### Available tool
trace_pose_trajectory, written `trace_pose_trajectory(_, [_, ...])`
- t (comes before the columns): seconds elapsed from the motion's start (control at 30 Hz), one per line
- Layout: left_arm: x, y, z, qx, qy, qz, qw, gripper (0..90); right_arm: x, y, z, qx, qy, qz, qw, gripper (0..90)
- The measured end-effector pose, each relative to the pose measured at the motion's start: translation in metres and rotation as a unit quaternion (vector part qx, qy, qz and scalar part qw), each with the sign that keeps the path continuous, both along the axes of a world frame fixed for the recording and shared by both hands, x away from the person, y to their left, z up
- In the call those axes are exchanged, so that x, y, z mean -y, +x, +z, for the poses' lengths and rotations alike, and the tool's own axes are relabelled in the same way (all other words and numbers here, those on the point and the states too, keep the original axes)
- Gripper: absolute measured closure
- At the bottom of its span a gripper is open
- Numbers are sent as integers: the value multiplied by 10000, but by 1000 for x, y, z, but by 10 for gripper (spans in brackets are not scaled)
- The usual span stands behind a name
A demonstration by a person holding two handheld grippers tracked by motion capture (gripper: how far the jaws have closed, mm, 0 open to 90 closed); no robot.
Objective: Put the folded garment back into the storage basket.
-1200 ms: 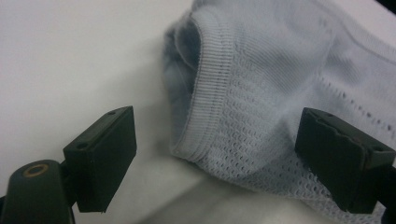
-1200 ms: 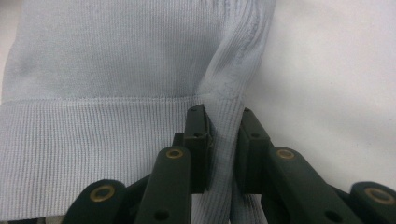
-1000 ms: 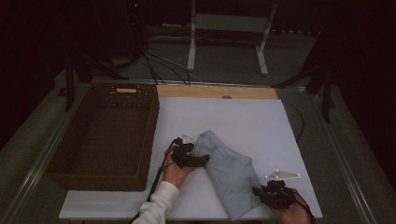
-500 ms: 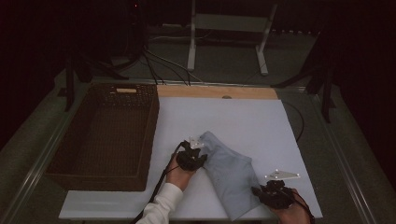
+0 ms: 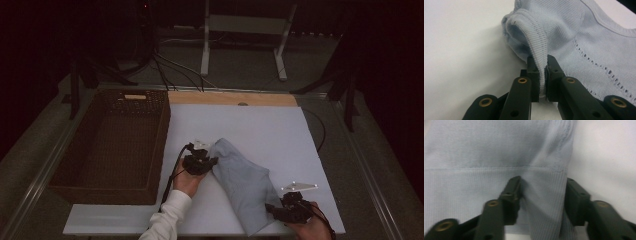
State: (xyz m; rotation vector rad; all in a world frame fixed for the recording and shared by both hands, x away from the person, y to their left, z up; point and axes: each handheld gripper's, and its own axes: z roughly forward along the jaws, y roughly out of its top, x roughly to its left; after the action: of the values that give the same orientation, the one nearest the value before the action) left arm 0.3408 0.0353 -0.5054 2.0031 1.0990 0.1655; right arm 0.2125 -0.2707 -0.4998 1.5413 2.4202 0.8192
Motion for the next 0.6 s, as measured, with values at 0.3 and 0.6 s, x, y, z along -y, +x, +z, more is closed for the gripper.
trace_pose_trajectory(0.3, [-2,5,9,45,-103,-30,9999,847,-7,3,7,-298,102,-146,9994,769])
trace_pose_trajectory(0.6, [-10,10,25,131,22,46,9999,847,-13,7,15,-466,717,-144,9962,788])
